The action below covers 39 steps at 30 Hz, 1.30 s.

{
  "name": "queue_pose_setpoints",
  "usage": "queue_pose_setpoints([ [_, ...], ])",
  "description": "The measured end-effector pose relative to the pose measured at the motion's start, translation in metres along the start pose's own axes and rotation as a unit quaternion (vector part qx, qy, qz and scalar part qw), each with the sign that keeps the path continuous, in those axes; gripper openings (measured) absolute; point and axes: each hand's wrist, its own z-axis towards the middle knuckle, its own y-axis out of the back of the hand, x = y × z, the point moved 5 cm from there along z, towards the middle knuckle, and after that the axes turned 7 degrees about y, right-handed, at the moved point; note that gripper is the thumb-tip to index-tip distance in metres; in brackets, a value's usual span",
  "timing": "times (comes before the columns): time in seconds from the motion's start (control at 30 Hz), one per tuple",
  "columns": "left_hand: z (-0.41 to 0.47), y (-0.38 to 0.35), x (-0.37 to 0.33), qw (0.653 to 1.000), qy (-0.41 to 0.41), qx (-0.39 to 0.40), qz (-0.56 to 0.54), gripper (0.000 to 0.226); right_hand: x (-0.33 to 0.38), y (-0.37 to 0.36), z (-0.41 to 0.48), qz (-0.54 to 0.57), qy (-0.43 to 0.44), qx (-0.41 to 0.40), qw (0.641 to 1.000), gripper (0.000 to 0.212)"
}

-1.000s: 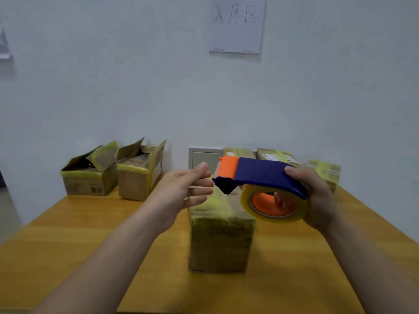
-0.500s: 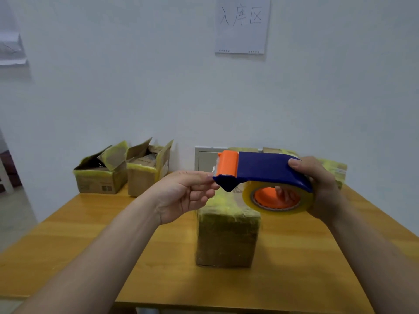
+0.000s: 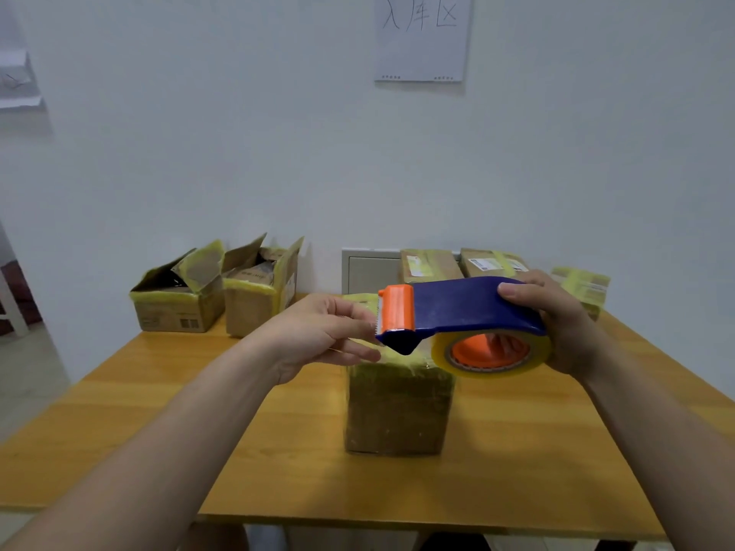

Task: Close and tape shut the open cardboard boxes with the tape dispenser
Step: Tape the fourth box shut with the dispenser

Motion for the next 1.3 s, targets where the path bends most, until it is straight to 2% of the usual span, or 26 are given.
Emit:
queue_pose_setpoints([
  [0.1,0.005,-0.002,0.003,0.992,-0.001,0.019,-0.123,0.031,-0.002,0.001,-0.001,0.011,-0.002,0.006,1.000,0.035],
  [0.17,0.008,-0.004,0.006,0.983,0.004,0.023,-0.184,0.029,-0.003,0.001,0.000,0.012,0.000,0.009,1.000,0.035],
  [0.23,0.009,-0.004,0.008,0.981,0.009,0.016,-0.194,0.026,-0.004,0.001,0.000,0.010,0.000,0.008,1.000,0.034],
  [0.47,0.006,0.000,0.011,0.995,-0.009,-0.039,-0.092,0.004,-0.007,0.001,-0.003,-0.009,-0.013,0.025,1.000,0.032],
  [0.53,0.003,0.001,0.011,0.996,-0.012,-0.055,-0.074,0.003,-0.009,0.003,-0.003,-0.032,-0.027,0.030,0.999,0.042],
  [0.67,0.001,0.000,0.016,0.996,-0.005,-0.059,-0.070,0.005,-0.011,0.008,-0.003,-0.054,-0.041,0.038,0.997,0.078],
  [0.8,0.004,0.004,0.021,0.994,0.001,-0.061,-0.088,0.005,-0.013,0.017,-0.005,-0.075,-0.055,0.031,0.995,0.068],
  [0.93,0.003,0.015,0.028,0.994,-0.006,-0.094,-0.055,0.010,-0.011,0.030,-0.010,-0.096,-0.066,0.013,0.993,0.039],
  [1.0,0.002,0.014,0.031,0.994,-0.008,-0.106,-0.022,0.011,-0.010,0.031,-0.010,-0.109,-0.067,0.025,0.991,0.039],
  [1.17,0.002,0.011,0.034,0.984,-0.023,-0.157,0.076,0.009,-0.010,0.027,-0.005,-0.188,-0.035,0.049,0.980,0.056],
  [1.3,-0.001,0.008,0.032,0.966,-0.048,-0.203,0.154,0.007,-0.005,0.020,0.001,-0.222,-0.027,0.074,0.972,0.056],
])
